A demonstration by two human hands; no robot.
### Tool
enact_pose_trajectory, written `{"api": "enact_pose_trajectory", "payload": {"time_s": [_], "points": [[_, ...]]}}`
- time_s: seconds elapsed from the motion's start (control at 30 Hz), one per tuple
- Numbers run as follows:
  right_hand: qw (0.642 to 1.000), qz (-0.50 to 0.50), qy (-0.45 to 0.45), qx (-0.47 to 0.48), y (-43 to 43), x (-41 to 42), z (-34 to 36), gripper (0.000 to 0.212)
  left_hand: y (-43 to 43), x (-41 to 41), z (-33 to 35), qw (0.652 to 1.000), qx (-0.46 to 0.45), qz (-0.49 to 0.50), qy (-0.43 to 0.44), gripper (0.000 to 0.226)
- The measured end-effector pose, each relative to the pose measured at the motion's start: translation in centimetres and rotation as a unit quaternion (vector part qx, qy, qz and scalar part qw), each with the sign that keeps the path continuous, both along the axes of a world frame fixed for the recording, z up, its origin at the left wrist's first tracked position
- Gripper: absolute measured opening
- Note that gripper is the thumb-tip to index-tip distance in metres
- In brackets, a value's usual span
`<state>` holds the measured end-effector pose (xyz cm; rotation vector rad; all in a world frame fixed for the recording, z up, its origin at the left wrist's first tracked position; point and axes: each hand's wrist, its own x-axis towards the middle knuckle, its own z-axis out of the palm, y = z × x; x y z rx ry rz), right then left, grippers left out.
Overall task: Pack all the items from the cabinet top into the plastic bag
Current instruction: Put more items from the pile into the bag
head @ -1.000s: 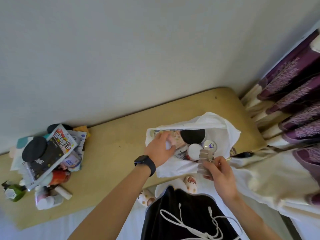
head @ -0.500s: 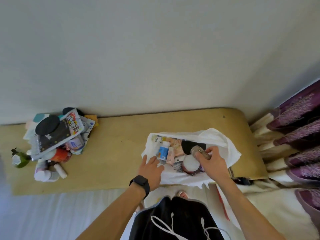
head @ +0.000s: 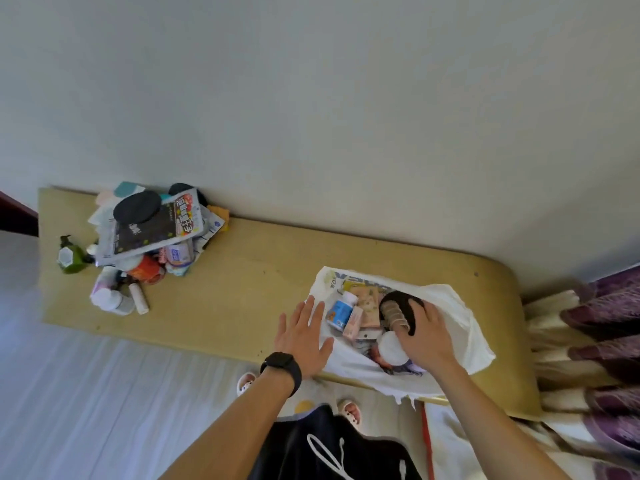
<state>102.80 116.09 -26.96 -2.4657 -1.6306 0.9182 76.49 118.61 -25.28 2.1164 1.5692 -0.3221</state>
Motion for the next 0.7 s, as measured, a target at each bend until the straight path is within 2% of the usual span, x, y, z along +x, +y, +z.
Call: {"api": "enact_pose_trajectory", "payload": {"time_s": [0.1, 0.2, 0.3, 0.43, 0.53, 0.7], "points": [[0.999, -0.022, -0.004, 0.035, -0.9, -0.2, 0.9, 0.072, 0.3, -0.5, -0.3, 1.000, -0.007, 0.016, -0.026, 0.075], [0.995, -0.067, 0.050, 0.054, -1.2, -0.9, 2.0, 0.067, 0.2, -1.2, -0.5, 0.997, -0.004, 0.038, -0.070, 0.073], [0.986, -0.090, 0.083, 0.114, -1.6, -3.3, 3.9, 0.058, -0.5, -3.0, -0.7, 0.992, 0.003, 0.070, -0.104, 0.072], [0.979, -0.018, 0.103, 0.173, -2.5, -8.8, 5.5, 0.049, -2.4, -7.5, -2.0, 0.987, -0.032, 0.125, -0.094, 0.072], [0.970, 0.081, 0.119, 0.197, -2.9, -14.2, 5.2, 0.043, -3.8, -11.9, -3.1, 0.979, -0.067, 0.181, -0.065, 0.071], [0.950, 0.260, 0.137, 0.101, -1.0, -23.7, 3.3, 0.045, -4.1, -19.6, -3.8, 0.958, -0.109, 0.264, -0.019, 0.070]]}}
